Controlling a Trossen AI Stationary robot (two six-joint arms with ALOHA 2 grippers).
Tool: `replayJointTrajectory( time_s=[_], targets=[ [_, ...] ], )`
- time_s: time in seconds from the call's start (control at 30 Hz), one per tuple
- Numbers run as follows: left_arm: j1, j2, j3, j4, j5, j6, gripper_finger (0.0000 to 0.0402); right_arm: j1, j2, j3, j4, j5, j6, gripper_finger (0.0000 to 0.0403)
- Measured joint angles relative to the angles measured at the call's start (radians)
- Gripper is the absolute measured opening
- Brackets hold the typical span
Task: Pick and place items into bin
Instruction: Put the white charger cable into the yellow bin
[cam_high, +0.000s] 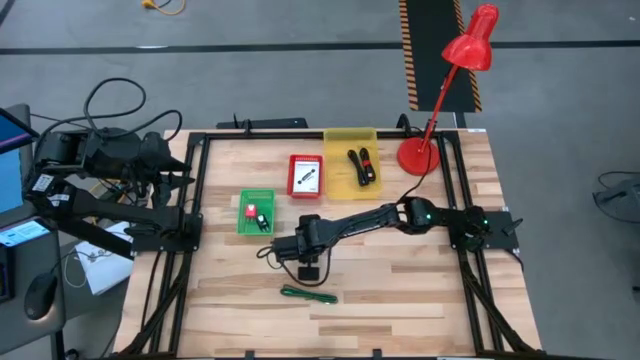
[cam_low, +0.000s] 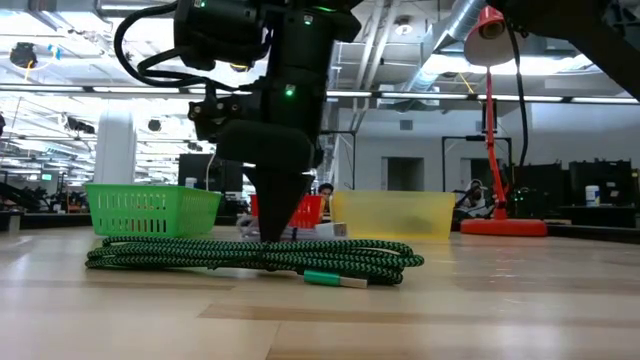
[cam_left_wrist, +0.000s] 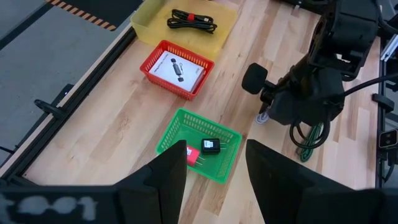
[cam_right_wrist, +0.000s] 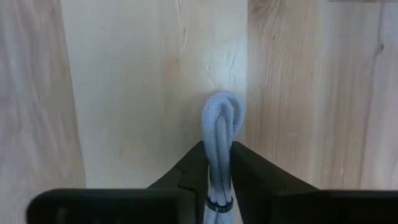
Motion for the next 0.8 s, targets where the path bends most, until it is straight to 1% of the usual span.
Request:
replayJointTrajectory(
  time_s=[0.17, 0.27, 0.33, 0.43, 0.53, 0.8],
  targets=[
    [0.0, 0.0, 0.0, 0.0, 0.0, 0.0, 0.0154, -0.001, 0.0, 0.0, 0.008, -0.018, 0.007, 0.0022],
    [0.0, 0.0, 0.0, 0.0, 0.0, 0.0, 0.0154, 0.0, 0.0, 0.0, 0.009, -0.018, 0.013, 0.0009],
    [0.0, 0.0, 0.0, 0.0, 0.0, 0.0, 0.0154, 0.001, 0.0, 0.0, 0.008, -0.017, 0.013, 0.0011],
    [0.0, 0.0, 0.0, 0.0, 0.0, 0.0, 0.0154, 0.005, 0.0, 0.0, -0.003, -0.015, 0.015, 0.0026],
    [0.0, 0.0, 0.0, 0.0, 0.0, 0.0, 0.0154, 0.006, 0.0, 0.001, -0.052, -0.015, 0.022, 0.0035],
    [0.0, 0.0, 0.0, 0.0, 0.0, 0.0, 0.0154, 0.006, 0.0, 0.0, -0.252, -0.01, 0.042, 0.0008]
  ],
)
